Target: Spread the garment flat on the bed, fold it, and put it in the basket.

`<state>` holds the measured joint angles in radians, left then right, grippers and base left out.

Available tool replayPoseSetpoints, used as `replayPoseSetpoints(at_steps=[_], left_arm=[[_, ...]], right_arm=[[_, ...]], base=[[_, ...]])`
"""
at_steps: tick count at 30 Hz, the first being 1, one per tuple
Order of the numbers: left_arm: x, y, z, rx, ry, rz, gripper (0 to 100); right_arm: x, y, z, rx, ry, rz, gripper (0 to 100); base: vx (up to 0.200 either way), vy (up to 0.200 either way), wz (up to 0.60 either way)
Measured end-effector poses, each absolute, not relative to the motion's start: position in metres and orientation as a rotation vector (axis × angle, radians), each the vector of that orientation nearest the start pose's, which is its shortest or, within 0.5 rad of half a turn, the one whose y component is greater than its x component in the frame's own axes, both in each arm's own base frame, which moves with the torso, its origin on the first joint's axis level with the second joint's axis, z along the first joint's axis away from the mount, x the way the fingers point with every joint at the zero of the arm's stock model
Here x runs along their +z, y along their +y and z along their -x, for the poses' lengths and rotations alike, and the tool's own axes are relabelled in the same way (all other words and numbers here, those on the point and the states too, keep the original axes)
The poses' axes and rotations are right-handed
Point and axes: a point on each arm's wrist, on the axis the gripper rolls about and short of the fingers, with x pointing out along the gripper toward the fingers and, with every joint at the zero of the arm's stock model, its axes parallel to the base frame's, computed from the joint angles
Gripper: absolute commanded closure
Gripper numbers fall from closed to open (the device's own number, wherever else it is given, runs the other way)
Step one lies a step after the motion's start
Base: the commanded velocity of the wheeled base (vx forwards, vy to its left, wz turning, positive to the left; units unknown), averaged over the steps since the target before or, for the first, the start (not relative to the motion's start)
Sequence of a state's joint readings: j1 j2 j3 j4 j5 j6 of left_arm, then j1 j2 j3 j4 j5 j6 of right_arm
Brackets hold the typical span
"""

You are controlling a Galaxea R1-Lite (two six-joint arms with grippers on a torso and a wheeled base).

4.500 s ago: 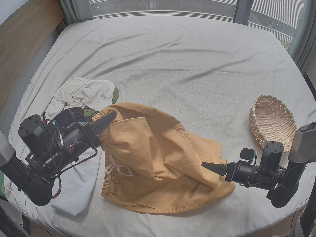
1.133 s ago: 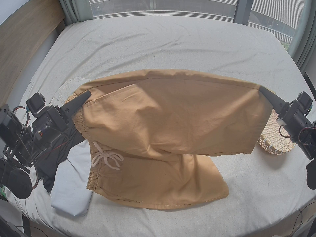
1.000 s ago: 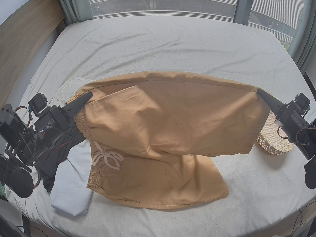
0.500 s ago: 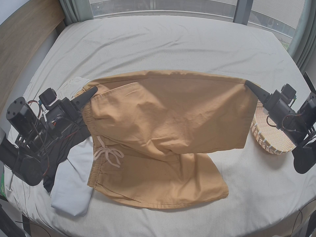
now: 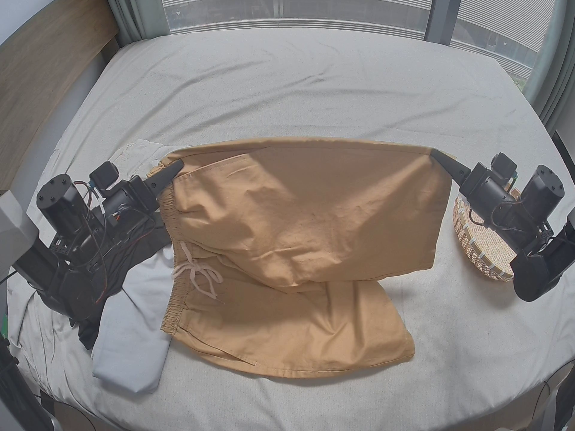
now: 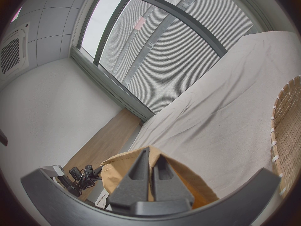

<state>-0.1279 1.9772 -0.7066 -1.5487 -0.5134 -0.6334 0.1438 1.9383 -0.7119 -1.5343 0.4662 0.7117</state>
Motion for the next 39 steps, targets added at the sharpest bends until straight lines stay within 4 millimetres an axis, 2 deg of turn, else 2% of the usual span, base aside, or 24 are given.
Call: replayPoseSetpoints(at_steps=[17,26,27,39], left_arm=[[0.136,-0.059,-0.390,-0.651,-0.112,0.566,100],[0.127,-0.060,-0.403,-0.653,-0.105,0.595,100],[0.128,-0.060,-0.404,-0.655,-0.108,0.601,0],[0.128,-0.060,-0.410,-0.642,-0.074,0.675,0]], right_arm=[[0.145,0.058,-0.384,0.665,-0.090,-0.628,100],[0.134,0.058,-0.397,0.660,-0.090,-0.624,100],[0.134,0.058,-0.398,0.661,-0.090,-0.624,0],[0.126,0.056,-0.401,0.640,-0.093,-0.587,0]], base=[[0.000,0.000,0.00],[0.000,0.000,0.00],[0.000,0.000,0.00],[0.000,0.000,0.00]])
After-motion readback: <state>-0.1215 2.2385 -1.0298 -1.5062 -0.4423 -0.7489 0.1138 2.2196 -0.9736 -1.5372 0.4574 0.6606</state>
